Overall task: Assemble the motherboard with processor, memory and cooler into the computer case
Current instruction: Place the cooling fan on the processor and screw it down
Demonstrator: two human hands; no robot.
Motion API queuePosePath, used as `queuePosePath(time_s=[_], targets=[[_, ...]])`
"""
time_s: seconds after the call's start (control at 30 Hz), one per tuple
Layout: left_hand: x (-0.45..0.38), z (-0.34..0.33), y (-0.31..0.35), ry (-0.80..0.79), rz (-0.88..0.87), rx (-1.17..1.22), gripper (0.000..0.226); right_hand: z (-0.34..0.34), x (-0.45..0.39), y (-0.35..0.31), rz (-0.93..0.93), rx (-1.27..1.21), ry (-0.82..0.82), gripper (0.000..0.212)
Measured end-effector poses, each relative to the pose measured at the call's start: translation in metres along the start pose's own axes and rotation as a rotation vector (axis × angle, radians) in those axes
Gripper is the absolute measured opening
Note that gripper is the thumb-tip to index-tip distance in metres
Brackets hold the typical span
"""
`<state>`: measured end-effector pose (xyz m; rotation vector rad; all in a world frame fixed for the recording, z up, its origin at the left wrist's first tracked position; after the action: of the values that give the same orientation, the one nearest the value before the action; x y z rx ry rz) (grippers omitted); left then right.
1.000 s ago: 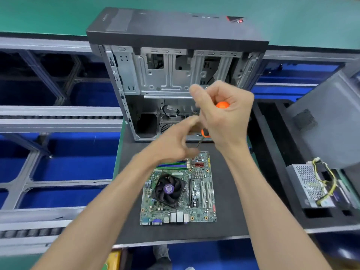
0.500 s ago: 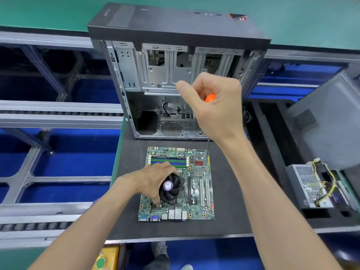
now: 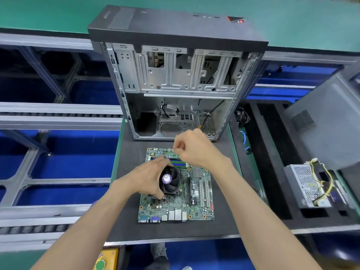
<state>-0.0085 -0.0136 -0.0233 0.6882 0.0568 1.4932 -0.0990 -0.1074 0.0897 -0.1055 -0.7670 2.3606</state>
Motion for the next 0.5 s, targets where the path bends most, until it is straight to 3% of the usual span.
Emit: queuePosePath(time_s=[0.17,0.5], targets=[[-0.003,-0.005,-0.006,0.027,0.035,-0.033,0.085,-0.039,0.002,0.038,-0.196,0.004,-0.199,0.021],[-0.006,-0.006,-0.005,0.004,0.073,-0.076,0.082,-0.064,0.003,0.059,-0.238,-0.111,-0.284,0.025]])
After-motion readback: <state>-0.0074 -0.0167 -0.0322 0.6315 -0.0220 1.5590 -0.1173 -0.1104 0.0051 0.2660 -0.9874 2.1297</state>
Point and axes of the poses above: each hand's wrist, its own x-axis away from the middle knuckle, its own z-axis out of the back of the hand, y = z × x, the point moved 7 cm from there along -x, towards the middle knuckle, and after that the axes turned 3 degrees about -x, right-handed, at the moved point
